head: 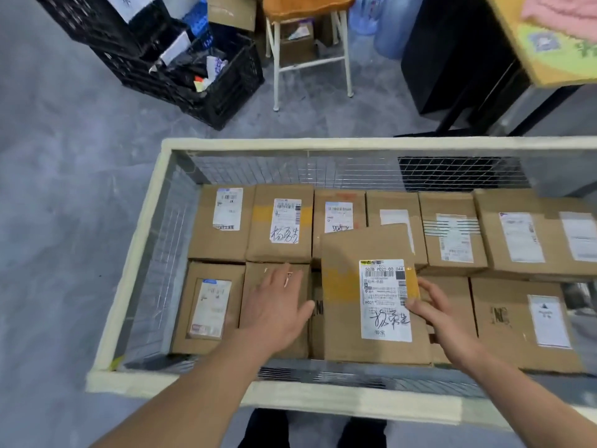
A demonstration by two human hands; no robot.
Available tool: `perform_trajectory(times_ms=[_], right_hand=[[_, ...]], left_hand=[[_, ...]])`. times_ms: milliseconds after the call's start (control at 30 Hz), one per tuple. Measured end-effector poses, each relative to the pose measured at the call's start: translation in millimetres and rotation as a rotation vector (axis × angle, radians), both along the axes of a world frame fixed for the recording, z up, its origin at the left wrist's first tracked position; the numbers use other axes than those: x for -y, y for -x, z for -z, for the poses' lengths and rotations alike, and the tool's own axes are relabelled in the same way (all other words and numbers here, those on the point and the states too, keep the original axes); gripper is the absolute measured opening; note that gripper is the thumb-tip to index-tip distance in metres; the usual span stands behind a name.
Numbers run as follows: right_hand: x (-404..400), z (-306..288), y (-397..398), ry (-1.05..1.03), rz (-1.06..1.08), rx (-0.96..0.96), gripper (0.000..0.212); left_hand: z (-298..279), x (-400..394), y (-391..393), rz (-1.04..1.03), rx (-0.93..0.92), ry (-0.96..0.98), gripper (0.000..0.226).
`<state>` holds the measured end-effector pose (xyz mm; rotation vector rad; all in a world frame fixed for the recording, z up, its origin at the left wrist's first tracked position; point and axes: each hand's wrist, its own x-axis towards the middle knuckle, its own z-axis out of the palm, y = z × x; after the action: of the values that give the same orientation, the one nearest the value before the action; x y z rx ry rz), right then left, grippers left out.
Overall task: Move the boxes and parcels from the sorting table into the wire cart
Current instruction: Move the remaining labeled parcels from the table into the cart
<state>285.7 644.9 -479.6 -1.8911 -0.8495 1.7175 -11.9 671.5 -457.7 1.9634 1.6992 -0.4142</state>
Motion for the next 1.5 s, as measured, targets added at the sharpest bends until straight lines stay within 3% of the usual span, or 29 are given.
perform_trajectory(times_ms=[233,400,500,600,767,867,1033,1133,1267,1500], right_hand=[[13.7,44.5,17.1,0.055,-0.028,-0.002,0.043],[8.7,71.4,17.6,0.078,-0.055,-0.035,0.055],[4.8,79.9,20.3,0.095,-0.056,-0.04,0.047],[4.5,88.0,20.4,0.124,-0.038,-0.051,0.039],[2.5,101.4,17.8,0.196,0.001,-0.086,0.057],[-0.1,111.8,24.4,0.241,-0.023,-0.065,0.03],[-0.4,122.7,33.4,0.307,-0.008,-0.028,0.03],[0.9,129.8,31.1,0.281,-0.002,0.002,0.037],[-0.7,132.4,36.9,0.267,-0.018,0.074,0.029],[-4.9,134.8,34.9,0.265,-0.15,0.154,0.028]], left_hand=[[64.9,12.8,4.2,0.038,-0.001,0.121,0.064],[93.1,13.7,8.0,0.078,0.02,0.137,0.056],[104.4,12.5,8.5,0.084,0.045,0.151,0.054],[111.1,10.1,4.5,0.075,0.062,0.15,0.054],[119.1,6.4,-2.1,0.036,0.109,0.185,0.057],[121.6,7.3,-4.7,0.014,0.161,0.16,0.049],[122.1,8.4,-9.1,-0.083,0.24,0.169,0.04],[122.3,8.2,-9.2,-0.066,0.228,0.163,0.043],[125.4,8.8,-8.7,-0.01,0.161,0.166,0.058],[135.6,13.8,-12.2,0.003,0.123,0.15,0.059]])
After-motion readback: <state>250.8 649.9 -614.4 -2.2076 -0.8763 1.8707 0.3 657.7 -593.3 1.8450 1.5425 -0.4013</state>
